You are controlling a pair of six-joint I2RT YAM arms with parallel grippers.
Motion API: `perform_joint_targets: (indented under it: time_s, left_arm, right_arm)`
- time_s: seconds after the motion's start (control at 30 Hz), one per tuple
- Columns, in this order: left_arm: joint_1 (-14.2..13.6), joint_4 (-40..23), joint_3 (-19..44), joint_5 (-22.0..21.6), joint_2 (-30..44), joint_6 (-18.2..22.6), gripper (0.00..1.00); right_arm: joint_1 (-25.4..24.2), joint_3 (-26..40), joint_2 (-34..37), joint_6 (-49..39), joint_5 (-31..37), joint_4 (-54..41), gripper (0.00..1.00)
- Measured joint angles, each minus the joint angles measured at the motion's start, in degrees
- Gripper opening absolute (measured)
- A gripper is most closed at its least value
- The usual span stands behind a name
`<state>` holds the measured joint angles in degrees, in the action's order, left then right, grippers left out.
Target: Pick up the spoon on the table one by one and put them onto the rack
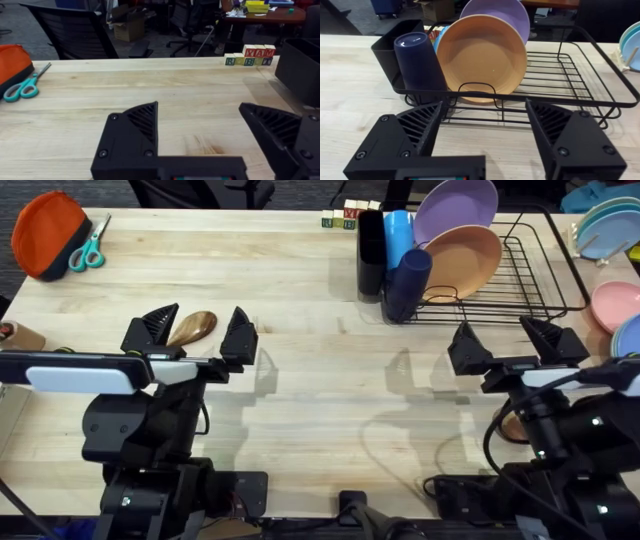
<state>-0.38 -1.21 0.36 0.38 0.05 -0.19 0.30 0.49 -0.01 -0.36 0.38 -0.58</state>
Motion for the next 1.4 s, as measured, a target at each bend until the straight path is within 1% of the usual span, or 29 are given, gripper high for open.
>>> perform_joint_targets:
  time_s: [0.43,0.57,0.7,0.8,0.87,1.07,1.13,1.17,1.23,1.27,1.4]
  left_arm:
    - [0.00,0.28,0.00,-0.08,0.00,-0.02,0.993]
    - [0.00,-5.12,2.23,0.02,0.00,0.00,0.993]
    - [0.00,-9.73,8.71,0.00,1.19,-0.01,0.993]
    - [0.00,-12.96,14.88,0.00,4.30,0.00,0.993]
    - [-0.01,-15.44,19.50,0.00,7.80,0.01,0.993]
    - [0.00,-23.33,34.13,0.00,20.65,0.01,0.993]
    - [0.00,-25.87,39.37,0.00,25.20,0.02,0.993]
    - [-0.02,-29.05,45.76,0.00,30.63,0.02,0.993]
    - [-0.02,-31.27,50.01,0.00,34.23,0.02,0.993]
    - [0.00,-34.12,54.83,0.00,38.32,0.02,0.993]
    - [-0.02,-37.88,59.85,-0.02,42.60,0.22,0.993]
  right_arm:
    - [0.00,0.02,0.01,0.10,-0.01,-0.26,0.996]
    - [0.00,1.19,0.00,1.88,-0.02,-1.98,0.996]
    - [0.00,5.14,0.02,2.10,-0.01,-7.31,0.996]
    - [0.00,10.15,0.94,2.03,-0.02,-13.47,0.996]
    - [0.00,14.33,2.65,1.62,-0.02,-17.84,0.996]
    - [0.00,27.40,11.00,0.28,-0.02,-27.04,0.996]
    - [0.00,32.86,15.28,0.09,-0.02,-30.25,0.996]
    - [0.00,40.26,21.30,-0.07,-0.02,-34.86,0.996]
    - [0.00,45.69,25.70,-0.09,-0.02,-38.57,0.996]
    - [0.00,53.52,31.96,-0.09,-0.02,-44.02,0.996]
    - [0.00,63.69,39.65,-0.09,-0.22,-51.18,0.996]
